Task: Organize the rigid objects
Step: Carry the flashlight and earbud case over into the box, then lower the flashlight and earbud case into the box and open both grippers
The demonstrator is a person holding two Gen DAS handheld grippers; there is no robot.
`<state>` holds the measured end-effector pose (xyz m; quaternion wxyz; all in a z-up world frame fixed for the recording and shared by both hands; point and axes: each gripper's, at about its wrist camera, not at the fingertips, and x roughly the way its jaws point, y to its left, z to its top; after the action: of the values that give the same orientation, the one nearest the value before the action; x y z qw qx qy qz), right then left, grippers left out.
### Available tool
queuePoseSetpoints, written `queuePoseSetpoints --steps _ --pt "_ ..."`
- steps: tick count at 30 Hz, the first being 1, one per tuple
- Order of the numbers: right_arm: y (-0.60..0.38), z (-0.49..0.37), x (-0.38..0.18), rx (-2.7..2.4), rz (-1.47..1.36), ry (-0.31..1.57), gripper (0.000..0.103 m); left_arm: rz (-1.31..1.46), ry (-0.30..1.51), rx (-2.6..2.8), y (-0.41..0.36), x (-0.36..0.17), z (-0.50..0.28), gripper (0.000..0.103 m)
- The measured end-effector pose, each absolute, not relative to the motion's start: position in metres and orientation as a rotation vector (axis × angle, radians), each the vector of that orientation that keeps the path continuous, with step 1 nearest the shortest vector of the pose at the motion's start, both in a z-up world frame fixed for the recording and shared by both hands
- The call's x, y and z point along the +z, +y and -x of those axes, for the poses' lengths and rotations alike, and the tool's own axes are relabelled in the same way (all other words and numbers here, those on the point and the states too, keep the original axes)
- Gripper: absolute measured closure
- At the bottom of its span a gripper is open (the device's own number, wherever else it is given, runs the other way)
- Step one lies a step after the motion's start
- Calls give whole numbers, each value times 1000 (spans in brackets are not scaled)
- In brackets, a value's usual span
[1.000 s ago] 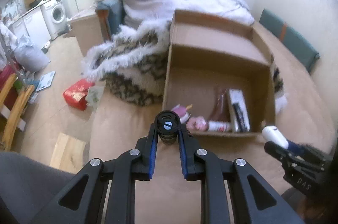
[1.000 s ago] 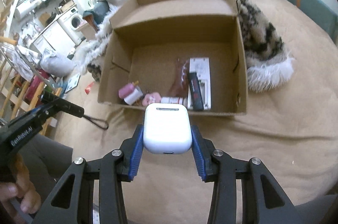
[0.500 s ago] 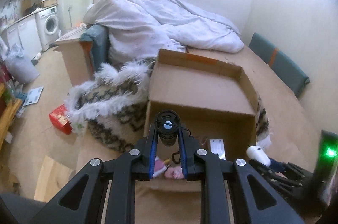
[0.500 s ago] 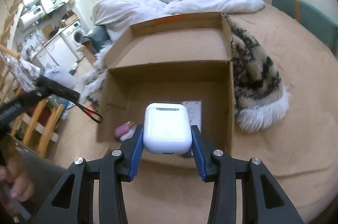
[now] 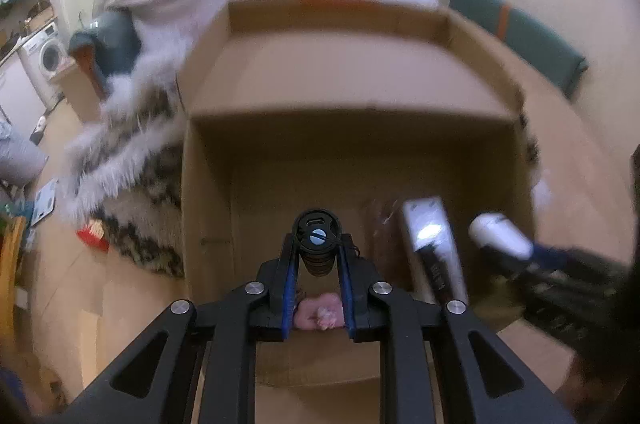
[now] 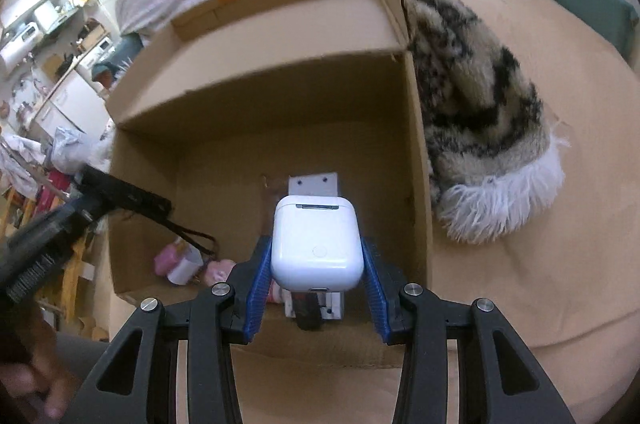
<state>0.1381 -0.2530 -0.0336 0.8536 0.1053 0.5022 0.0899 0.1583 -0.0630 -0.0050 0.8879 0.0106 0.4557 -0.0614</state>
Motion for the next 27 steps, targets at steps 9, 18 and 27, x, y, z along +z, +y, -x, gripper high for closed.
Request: queuePoseSetpoints --steps 9,18,27 --pt "-248 -144 -50 164 -191 1114 58 -8 1078 -115 -54 -44 -171 86" --pt "-245 -149 -59 143 -192 1161 58 -33 1117 -79 -55 -60 -172 86" --pt "-247 -148 -56 152 -223 1140 55 -98 1096 -41 -61 -59 -169 76"
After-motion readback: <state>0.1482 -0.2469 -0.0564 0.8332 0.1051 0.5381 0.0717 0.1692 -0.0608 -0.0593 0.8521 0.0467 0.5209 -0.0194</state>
